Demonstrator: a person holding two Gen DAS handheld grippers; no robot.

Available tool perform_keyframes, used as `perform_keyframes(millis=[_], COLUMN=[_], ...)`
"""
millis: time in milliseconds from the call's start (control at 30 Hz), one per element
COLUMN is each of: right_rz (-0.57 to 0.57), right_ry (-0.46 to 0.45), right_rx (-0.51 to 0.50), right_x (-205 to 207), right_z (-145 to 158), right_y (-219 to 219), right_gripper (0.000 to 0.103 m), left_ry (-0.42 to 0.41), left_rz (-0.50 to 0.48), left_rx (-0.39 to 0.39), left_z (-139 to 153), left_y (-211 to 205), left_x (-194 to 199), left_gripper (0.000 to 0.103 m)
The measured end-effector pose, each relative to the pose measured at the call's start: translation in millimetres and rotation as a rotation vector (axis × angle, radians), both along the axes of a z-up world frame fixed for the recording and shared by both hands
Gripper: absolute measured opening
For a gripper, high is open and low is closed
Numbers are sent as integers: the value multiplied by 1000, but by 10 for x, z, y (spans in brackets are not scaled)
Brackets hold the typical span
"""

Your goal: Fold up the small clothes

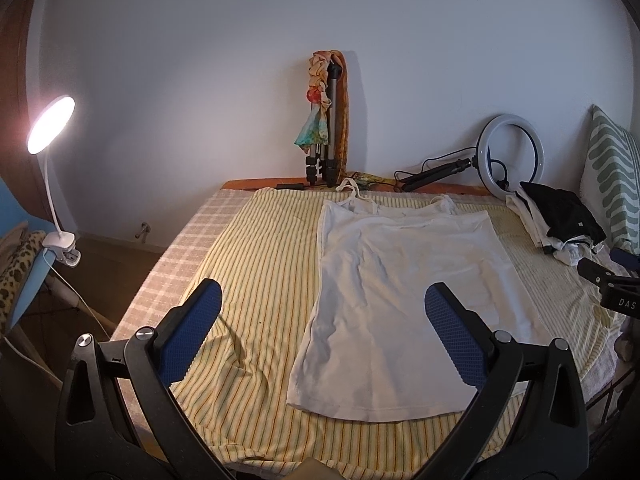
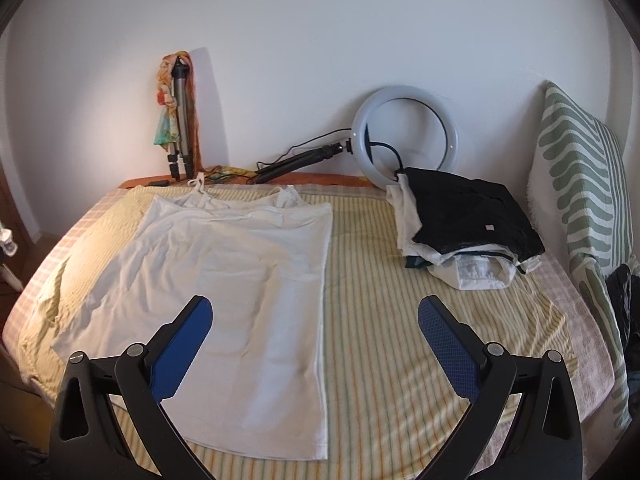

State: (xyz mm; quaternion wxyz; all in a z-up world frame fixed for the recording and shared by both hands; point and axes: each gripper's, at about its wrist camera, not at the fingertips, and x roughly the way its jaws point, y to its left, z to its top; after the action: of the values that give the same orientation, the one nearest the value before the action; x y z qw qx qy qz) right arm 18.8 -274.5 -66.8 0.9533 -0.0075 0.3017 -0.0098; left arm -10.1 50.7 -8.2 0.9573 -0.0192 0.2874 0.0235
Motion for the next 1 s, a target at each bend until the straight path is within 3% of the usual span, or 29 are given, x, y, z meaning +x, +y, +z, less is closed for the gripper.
perform_keyframes(millis=[133,400,467,567,700,733,833,1000], right_rz=[78,299,347,407,461,471,506,516], right_ry=[-18,-9,10,61,121,134,195,316], right_rx=[0,5,19,58,119,128,152,215], right_x=[97,591,720,961,1246,1319,1590,2172], right_z=[38,233,269,280,236,217,131,-78], right_y=[194,774,935,1159,1404,1462,1662,1994], right_gripper=[102,102,93,82,82,80,66,64], left_ry=[24,226,276,330,382,394,430,451], left_rz=[2,-3,-11,-16,-36,-34,-9,6], left_rx=[-56,-207,-225,-246,-223,-218,-227,-247], left_z=[-124,-671,-795,-960,-1107,-1145,-1256,-1325], left_y=[188,482,492,498,413,400,437,521], left_x=[-11,60,109,179,263,286,362,456], left_gripper=[98,73,67,60,59,55,49,49])
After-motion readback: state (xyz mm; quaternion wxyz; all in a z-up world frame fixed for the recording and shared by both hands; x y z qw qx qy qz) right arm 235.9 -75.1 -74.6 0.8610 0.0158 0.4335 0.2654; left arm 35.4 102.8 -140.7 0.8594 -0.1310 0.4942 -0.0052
